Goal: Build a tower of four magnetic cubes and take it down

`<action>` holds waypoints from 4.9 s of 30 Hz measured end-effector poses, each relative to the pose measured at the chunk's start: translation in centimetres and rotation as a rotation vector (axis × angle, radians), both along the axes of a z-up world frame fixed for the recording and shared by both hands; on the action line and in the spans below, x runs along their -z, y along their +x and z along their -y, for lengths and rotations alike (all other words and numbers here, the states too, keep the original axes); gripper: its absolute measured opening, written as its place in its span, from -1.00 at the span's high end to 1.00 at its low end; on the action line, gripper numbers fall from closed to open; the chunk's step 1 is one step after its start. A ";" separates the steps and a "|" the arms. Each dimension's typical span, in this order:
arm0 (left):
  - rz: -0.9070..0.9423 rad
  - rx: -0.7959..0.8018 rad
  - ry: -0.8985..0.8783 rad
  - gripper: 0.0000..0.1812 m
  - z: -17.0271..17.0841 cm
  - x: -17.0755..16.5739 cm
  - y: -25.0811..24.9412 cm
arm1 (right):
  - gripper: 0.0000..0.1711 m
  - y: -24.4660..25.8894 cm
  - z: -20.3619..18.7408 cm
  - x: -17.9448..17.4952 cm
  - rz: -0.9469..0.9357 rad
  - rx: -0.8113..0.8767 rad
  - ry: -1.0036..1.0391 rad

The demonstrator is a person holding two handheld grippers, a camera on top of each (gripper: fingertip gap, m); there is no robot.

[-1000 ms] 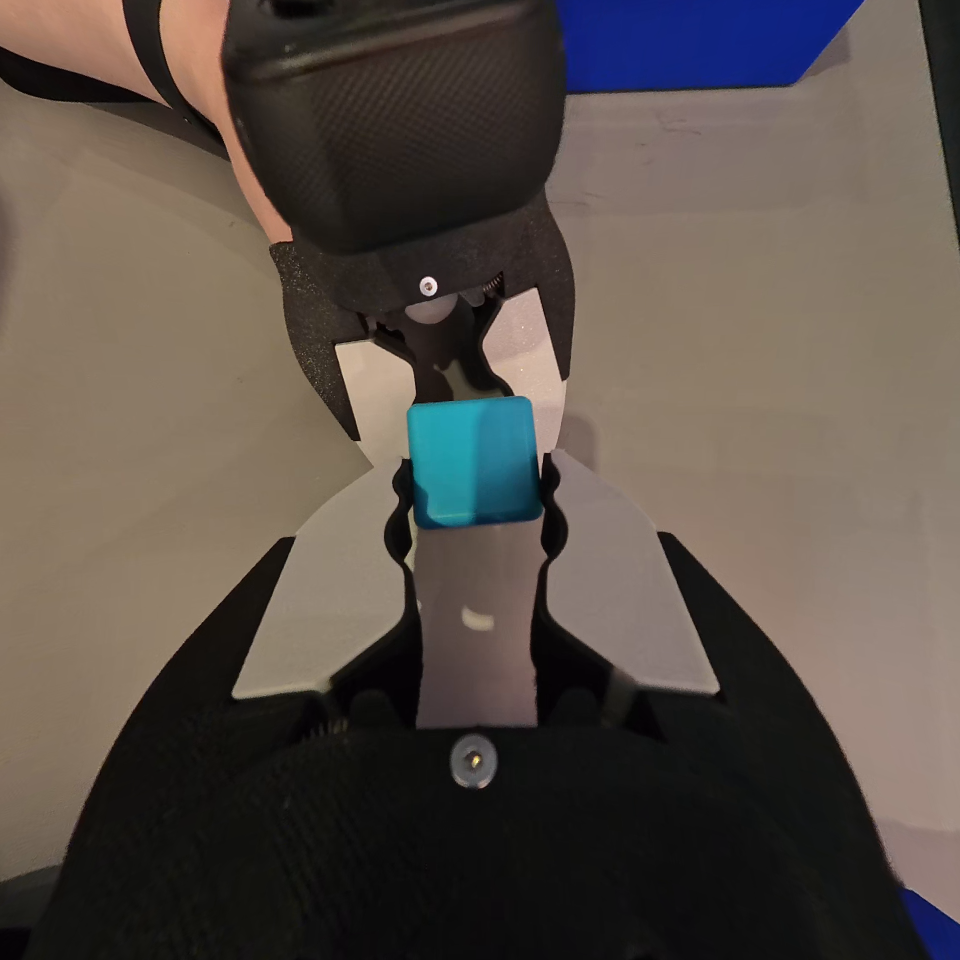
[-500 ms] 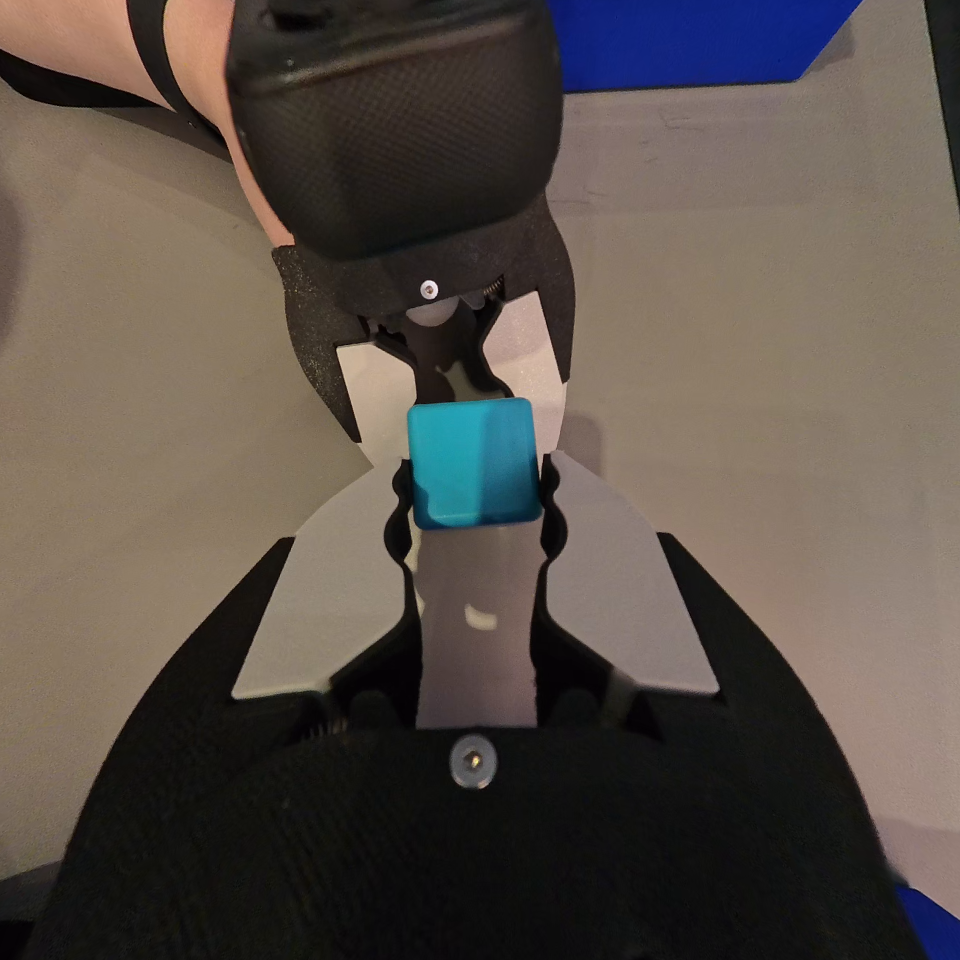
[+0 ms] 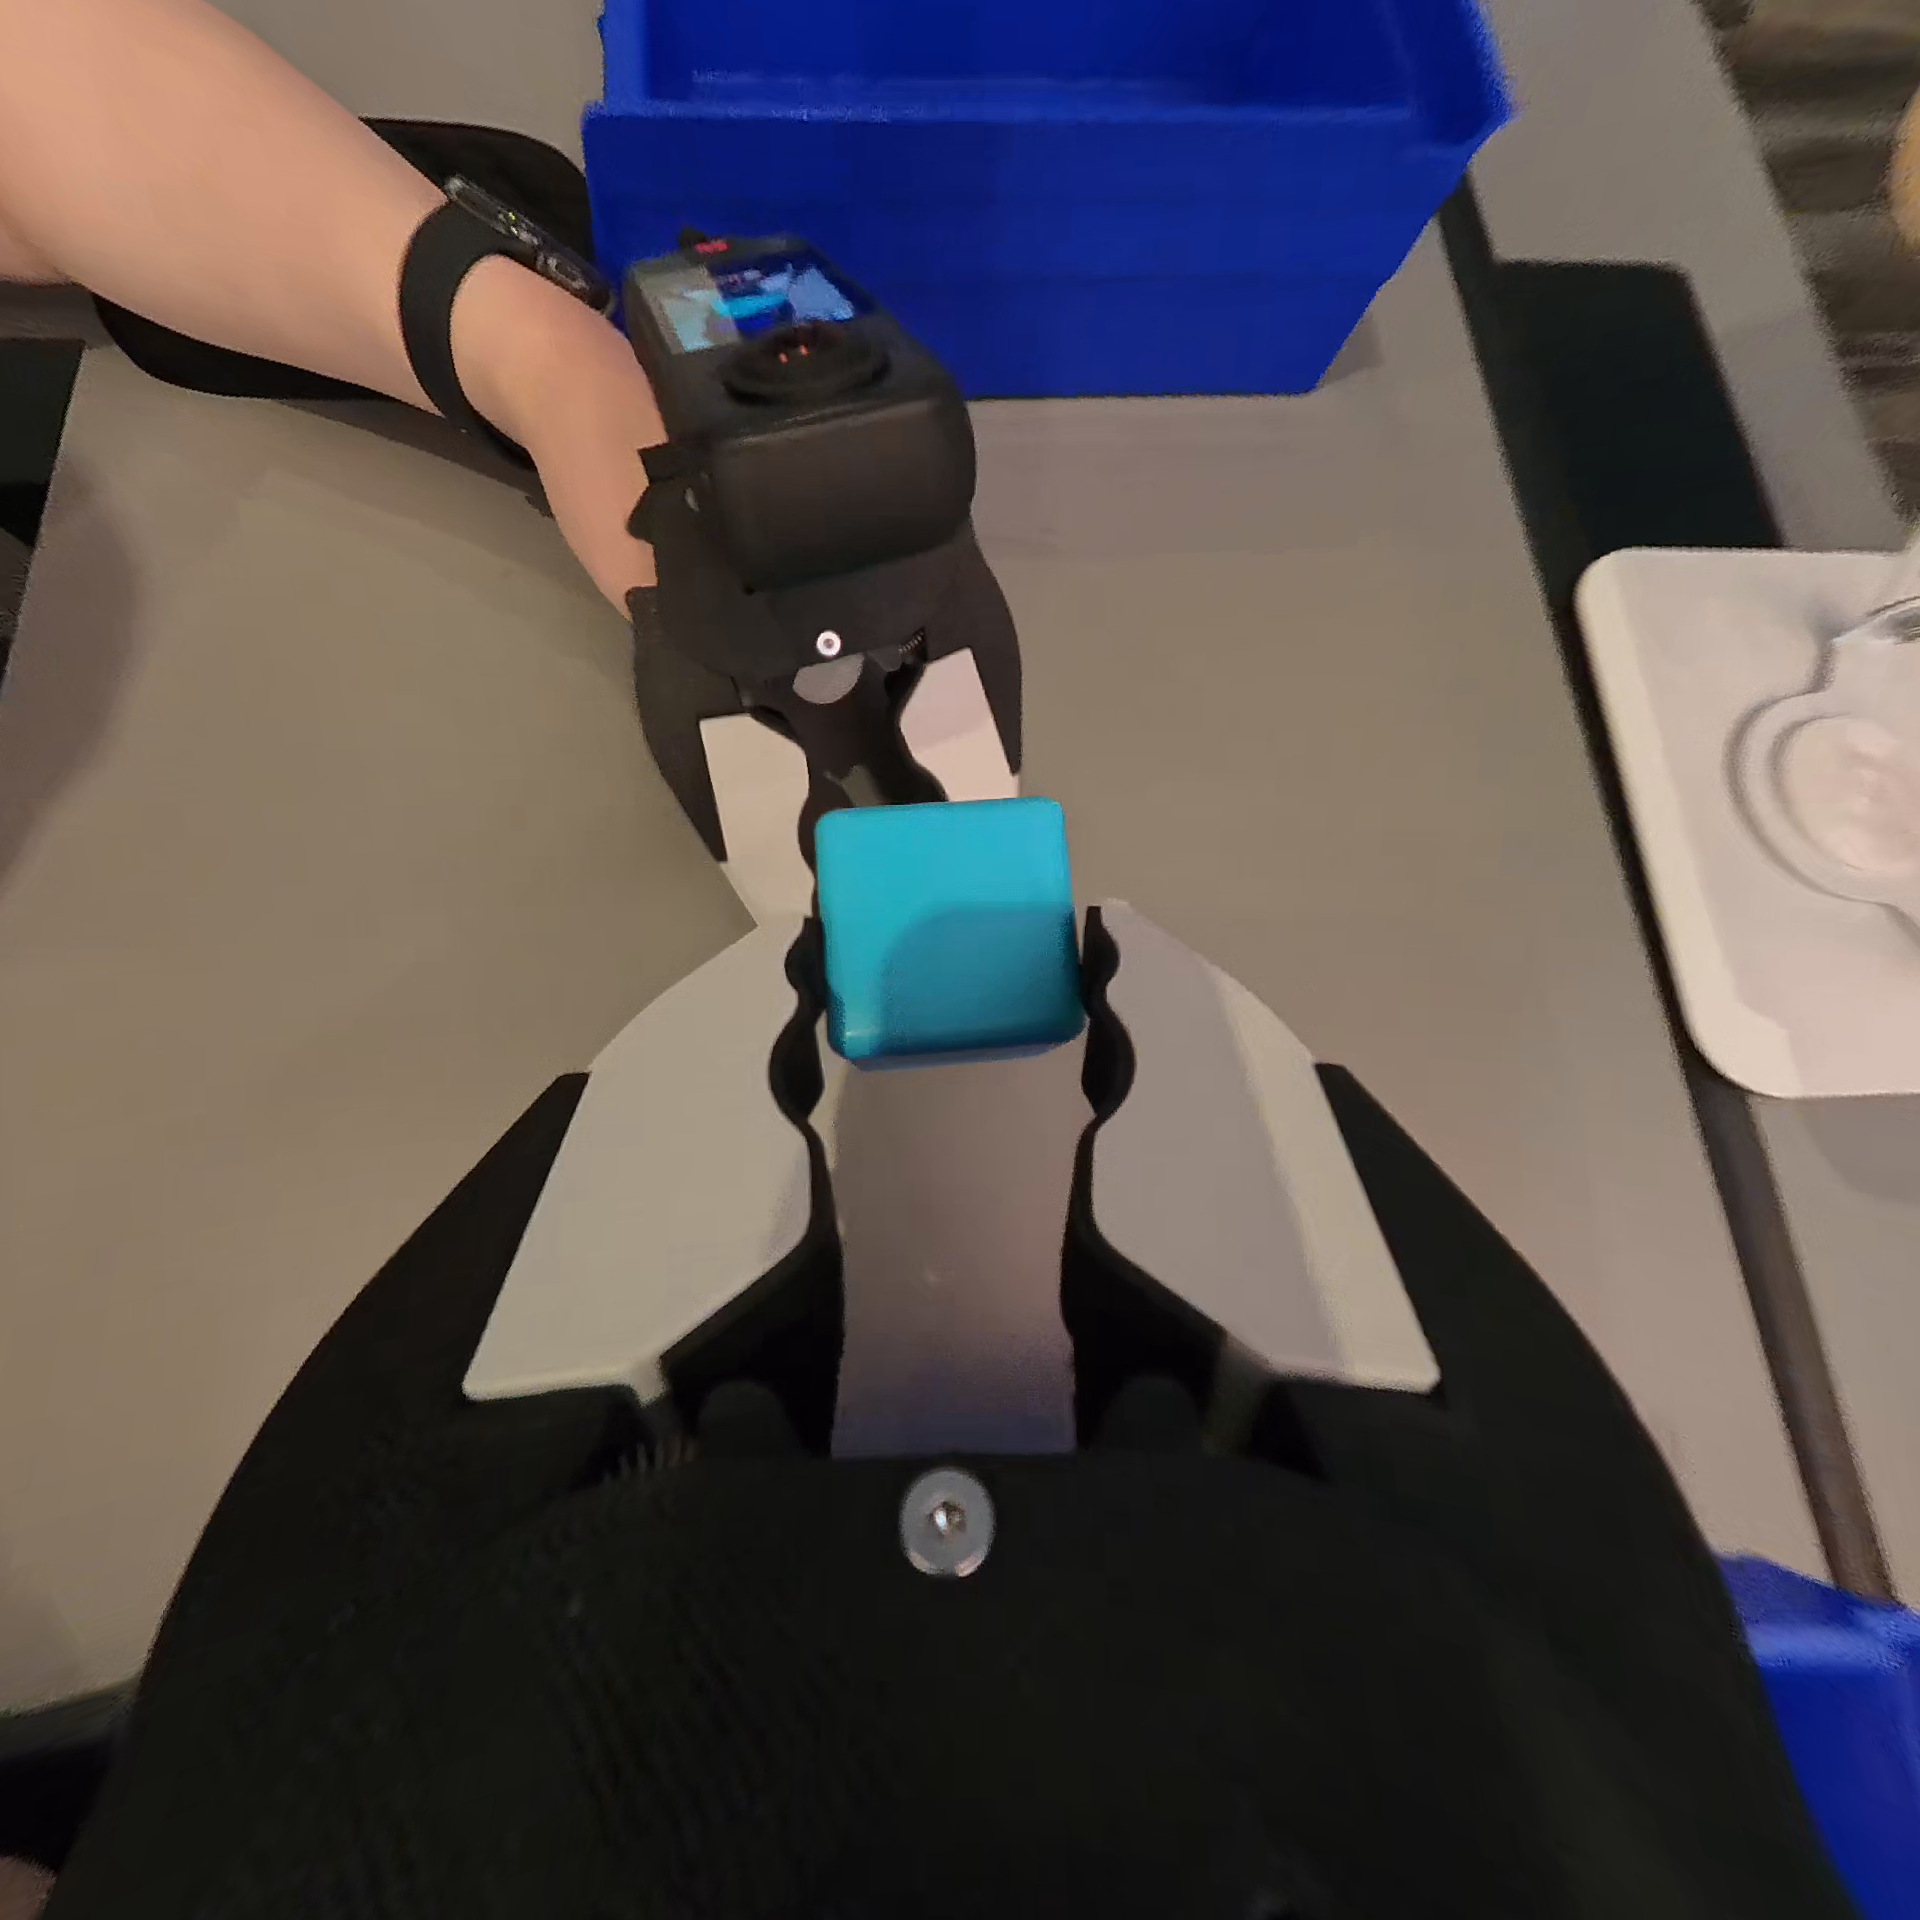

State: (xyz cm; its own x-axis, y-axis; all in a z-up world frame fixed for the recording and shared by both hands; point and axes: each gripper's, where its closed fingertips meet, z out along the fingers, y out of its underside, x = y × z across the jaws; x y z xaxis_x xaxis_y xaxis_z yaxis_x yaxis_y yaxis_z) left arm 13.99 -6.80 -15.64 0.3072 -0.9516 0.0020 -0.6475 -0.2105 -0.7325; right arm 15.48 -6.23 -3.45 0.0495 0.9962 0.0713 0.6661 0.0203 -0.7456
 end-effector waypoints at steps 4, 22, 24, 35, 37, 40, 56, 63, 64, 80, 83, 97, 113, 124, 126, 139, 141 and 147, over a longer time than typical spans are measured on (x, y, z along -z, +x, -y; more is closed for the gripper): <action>0.000 0.000 0.001 0.41 0.0 0.0 0.0 | 0.43 5.5 0.5 -4.9 -0.118 0.023 0.051; -0.002 0.000 0.005 0.41 0.1 0.0 0.1 | 0.41 17.8 -1.3 9.5 0.267 0.204 -0.247; -0.002 0.000 0.005 0.41 0.1 0.0 0.1 | 0.42 17.6 -0.8 9.6 0.260 0.198 -0.292; -0.012 -0.014 0.044 0.41 -0.1 -0.3 -0.1 | 0.44 18.4 -1.3 6.3 0.180 0.295 -0.260; 0.028 -0.032 0.105 0.41 -0.5 -1.9 0.1 | 0.44 18.0 -1.4 3.7 0.114 0.329 -0.257; 0.157 -0.072 0.200 0.41 -1.0 -6.2 0.4 | 0.45 16.0 -2.1 -1.3 -0.008 0.394 -0.185; 0.279 -0.182 0.555 0.41 -0.5 -14.6 -0.5 | 0.18 -2.6 0.0 -3.2 -0.280 0.414 -0.620; 0.246 -0.173 0.542 0.37 -0.4 -13.8 -0.3 | 0.45 -2.9 0.6 -2.4 -0.268 0.353 -0.761; 0.247 -0.168 0.537 0.30 -0.3 -13.7 -0.1 | 0.45 -2.4 0.5 -2.5 -0.256 0.359 -0.743; 0.135 -0.098 0.453 0.26 1.2 -12.3 0.7 | 0.45 29.1 -1.5 9.3 0.690 1.181 -0.601; 0.120 -0.096 0.463 0.26 1.2 -12.2 0.6 | 0.45 29.8 -1.3 9.9 0.753 1.175 -0.593; 0.114 -0.457 0.503 0.25 -2.9 -21.9 -11.2 | 0.44 33.4 -5.5 -0.2 0.225 1.421 -0.217; -0.394 -1.255 -0.076 0.26 -3.1 -12.4 -44.0 | 0.91 34.2 -5.6 6.5 0.217 1.424 -0.564; -0.402 -1.123 -0.530 0.67 -0.7 -4.0 -43.0 | 0.92 32.5 -5.5 6.5 0.194 1.386 -0.600; -0.446 -1.133 -0.522 0.87 -0.8 -3.9 -43.0 | 0.92 31.2 -5.5 6.5 0.186 1.361 -0.624; -0.546 -0.912 -0.497 0.80 -1.9 -4.0 -31.3 | 0.91 20.7 -4.6 6.4 0.315 1.164 -0.659; -0.547 -0.881 -0.487 0.79 -2.0 -4.0 -29.3 | 0.91 19.6 -4.8 6.4 0.332 1.157 -0.627; -0.611 -0.814 -0.416 0.70 -1.6 -3.8 -26.0 | 0.74 18.4 -5.1 7.7 0.395 1.113 -0.613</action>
